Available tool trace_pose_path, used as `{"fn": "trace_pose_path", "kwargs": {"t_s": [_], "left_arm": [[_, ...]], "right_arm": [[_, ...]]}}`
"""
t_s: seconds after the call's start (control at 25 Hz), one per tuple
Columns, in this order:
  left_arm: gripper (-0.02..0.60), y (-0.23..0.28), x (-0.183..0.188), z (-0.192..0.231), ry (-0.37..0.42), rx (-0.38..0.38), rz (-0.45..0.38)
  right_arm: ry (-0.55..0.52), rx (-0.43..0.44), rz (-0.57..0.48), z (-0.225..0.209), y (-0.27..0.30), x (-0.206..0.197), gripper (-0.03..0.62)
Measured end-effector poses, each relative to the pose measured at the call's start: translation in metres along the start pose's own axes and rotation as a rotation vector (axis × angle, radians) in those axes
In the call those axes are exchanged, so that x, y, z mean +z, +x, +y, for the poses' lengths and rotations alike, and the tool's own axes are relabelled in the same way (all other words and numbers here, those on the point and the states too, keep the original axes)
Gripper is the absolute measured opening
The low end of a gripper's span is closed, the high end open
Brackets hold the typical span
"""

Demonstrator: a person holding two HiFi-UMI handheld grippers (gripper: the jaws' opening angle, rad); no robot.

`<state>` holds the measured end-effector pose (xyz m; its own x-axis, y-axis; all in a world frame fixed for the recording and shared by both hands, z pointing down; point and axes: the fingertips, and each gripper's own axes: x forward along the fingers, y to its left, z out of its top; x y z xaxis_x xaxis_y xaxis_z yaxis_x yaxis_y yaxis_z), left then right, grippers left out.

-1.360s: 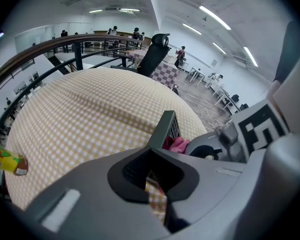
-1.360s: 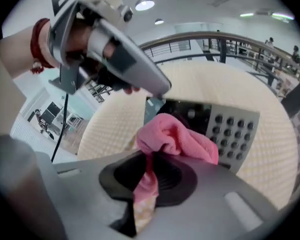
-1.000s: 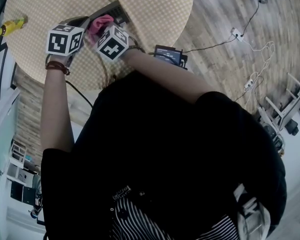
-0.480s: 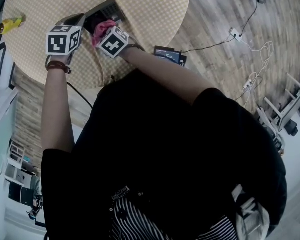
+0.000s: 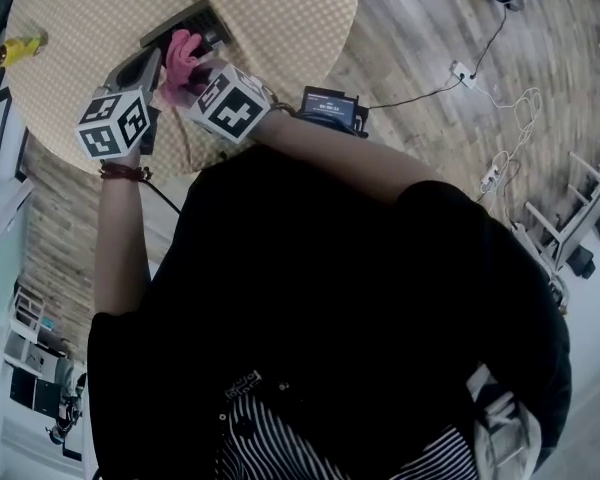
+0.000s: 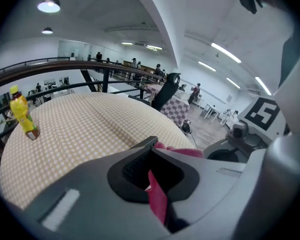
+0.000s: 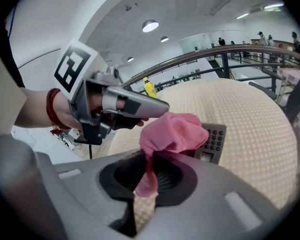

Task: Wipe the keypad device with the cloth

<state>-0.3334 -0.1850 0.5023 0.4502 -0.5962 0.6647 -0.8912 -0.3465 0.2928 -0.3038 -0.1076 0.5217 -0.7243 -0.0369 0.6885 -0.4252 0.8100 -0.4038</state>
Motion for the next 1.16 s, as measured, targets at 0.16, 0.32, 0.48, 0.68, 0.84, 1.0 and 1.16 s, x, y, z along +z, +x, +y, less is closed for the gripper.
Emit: {"fn": "trace_pose_path", "kwargs": {"t_s": [0.16,0.32,0.48,0.68,0.84,1.0,1.16], "left_arm": [[0.002,-0.047,0.002,-0.009,-0.076,0.017,-0.103],[0.002,-0.093,0.01,-0.03,-0.136,0.063,-0.231],[0.002,-0.126,0.03,-0.057,-0.139,0.126,-0.351],[0.002,-0.116,0.042,-0.083,-0.118,0.151,-0.361],[0.002,-0.089,0.049,-0.104,-0.112,0.154,-0.348],[0.002,-0.063,0.046,-0.125,-0.099,0.168,-0.319],[0.002,-0.039,0.041,-0.158,-0.134,0.156,-0.304]], "right_arm": [[0.039,0.042,-0.063,0.02,-0.03,0.012,0.044],[0.011,0.037,-0.108,0.04,-0.062,0.019,0.044],[-0.027,0.05,-0.157,0.052,-0.092,0.027,0.044],[-0.037,0.074,-0.181,0.032,-0.109,0.033,0.044],[-0.061,0.087,-0.192,0.008,-0.131,0.024,0.044],[-0.074,0.119,-0.168,-0.006,-0.145,0.004,0.043],[-0.038,0.129,-0.141,-0.022,-0.162,-0.026,0.043]]}}
